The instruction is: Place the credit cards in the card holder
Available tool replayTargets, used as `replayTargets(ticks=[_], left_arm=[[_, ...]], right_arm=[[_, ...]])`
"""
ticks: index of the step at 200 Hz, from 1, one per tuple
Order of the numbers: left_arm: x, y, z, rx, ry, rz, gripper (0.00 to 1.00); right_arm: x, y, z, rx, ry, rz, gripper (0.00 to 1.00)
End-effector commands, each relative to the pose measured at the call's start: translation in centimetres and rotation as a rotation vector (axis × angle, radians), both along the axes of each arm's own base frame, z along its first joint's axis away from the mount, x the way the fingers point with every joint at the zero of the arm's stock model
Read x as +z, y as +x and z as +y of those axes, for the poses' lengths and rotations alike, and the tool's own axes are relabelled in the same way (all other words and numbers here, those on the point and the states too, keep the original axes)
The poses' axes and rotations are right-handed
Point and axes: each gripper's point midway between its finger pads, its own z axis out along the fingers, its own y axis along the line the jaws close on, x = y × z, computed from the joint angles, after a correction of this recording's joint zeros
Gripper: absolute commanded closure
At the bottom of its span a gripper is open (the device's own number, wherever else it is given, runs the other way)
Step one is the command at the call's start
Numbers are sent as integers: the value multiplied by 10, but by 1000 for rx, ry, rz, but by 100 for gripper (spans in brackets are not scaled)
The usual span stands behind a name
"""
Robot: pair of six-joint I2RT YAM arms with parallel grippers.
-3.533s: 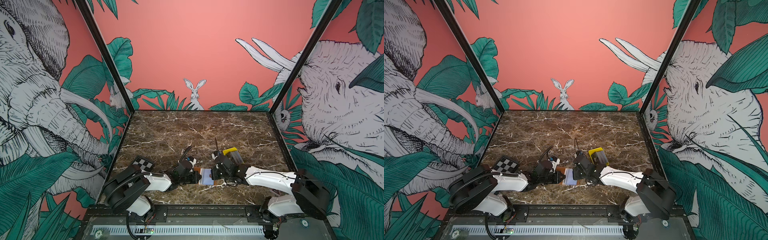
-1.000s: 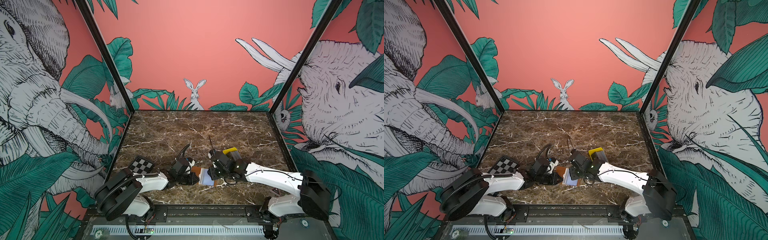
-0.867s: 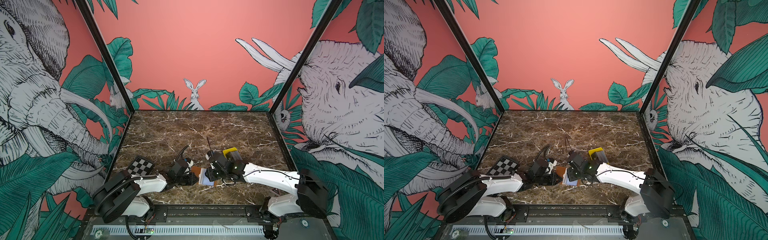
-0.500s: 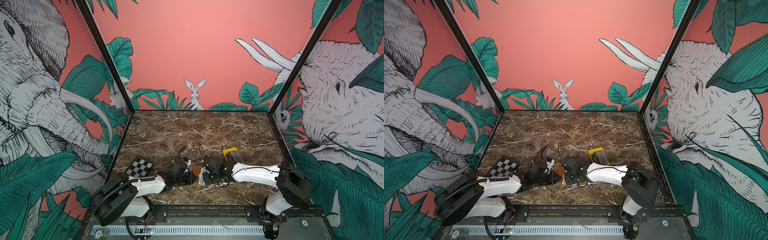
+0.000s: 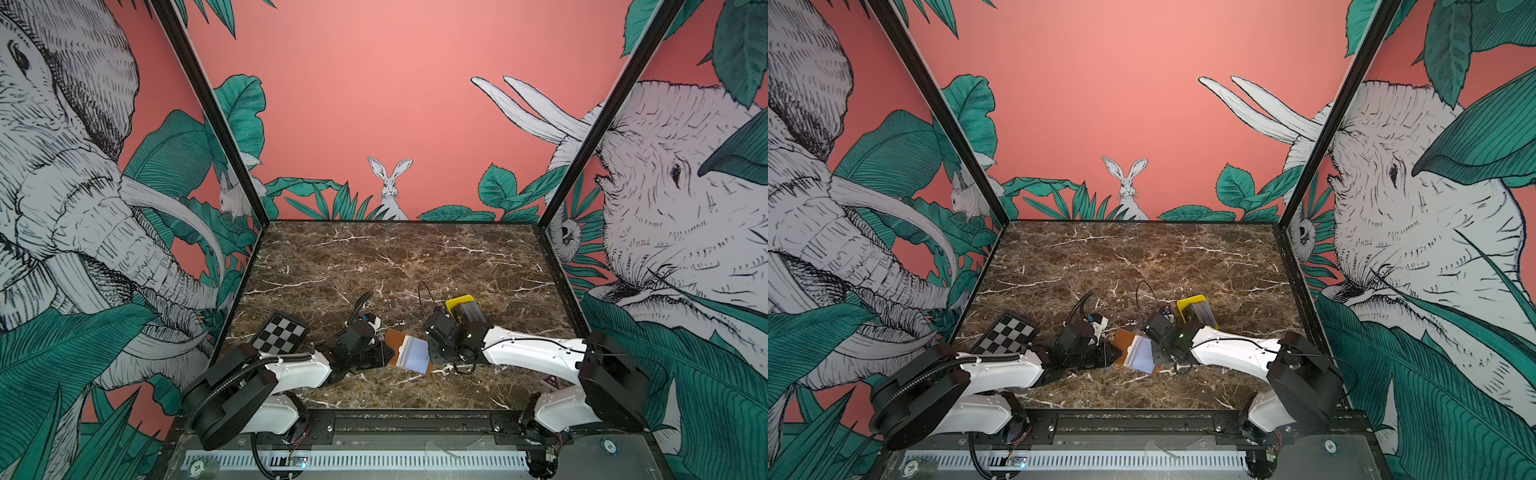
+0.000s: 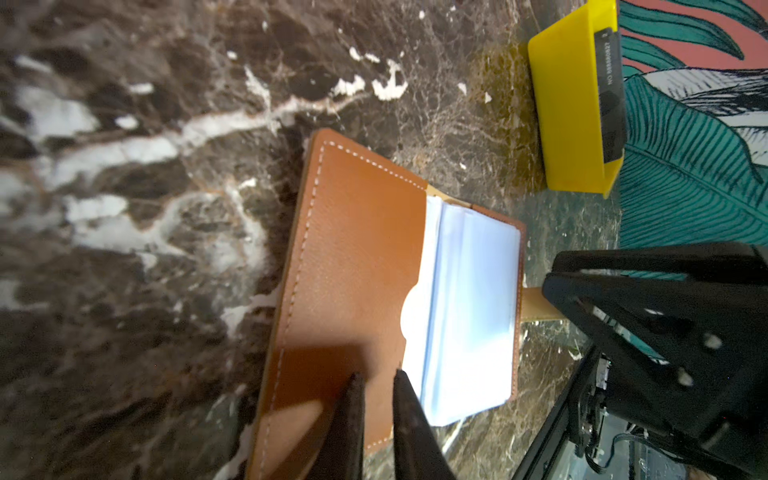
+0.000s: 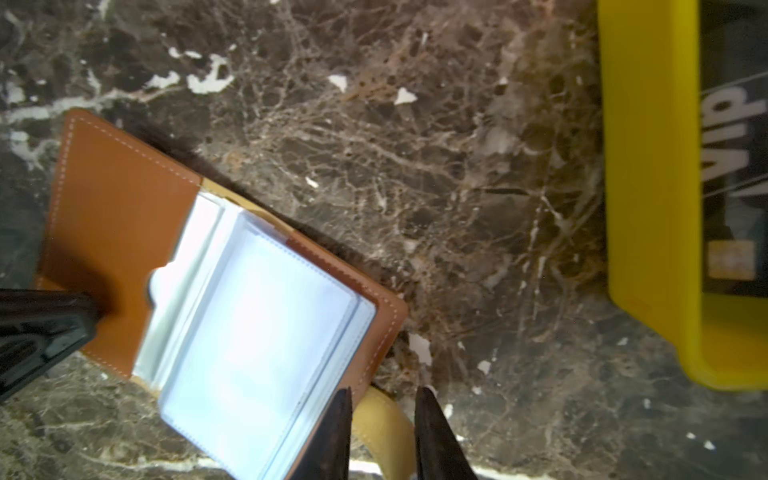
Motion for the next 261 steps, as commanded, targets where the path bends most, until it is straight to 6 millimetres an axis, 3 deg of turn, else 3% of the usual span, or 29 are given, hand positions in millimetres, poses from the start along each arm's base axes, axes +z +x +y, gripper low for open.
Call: replayTargets(ticks=[1, 67, 158, 194, 261], left_arm=[[-2, 0, 2, 19, -3, 1, 84], [-1, 0, 0, 14, -5, 3, 83], [0, 1, -1, 9, 6, -1, 83], [-1, 0, 0, 10, 13, 2, 83], [3, 0, 6, 30, 17, -5, 83]], right_arm=[[-1, -2, -5, 18, -18, 2, 73], [-2, -18, 7, 92, 81, 44, 79], [-8, -45, -18, 161, 11, 107, 73], [-15, -46, -29, 145, -49, 119, 74], [-26, -39, -28, 121, -97, 121, 79]])
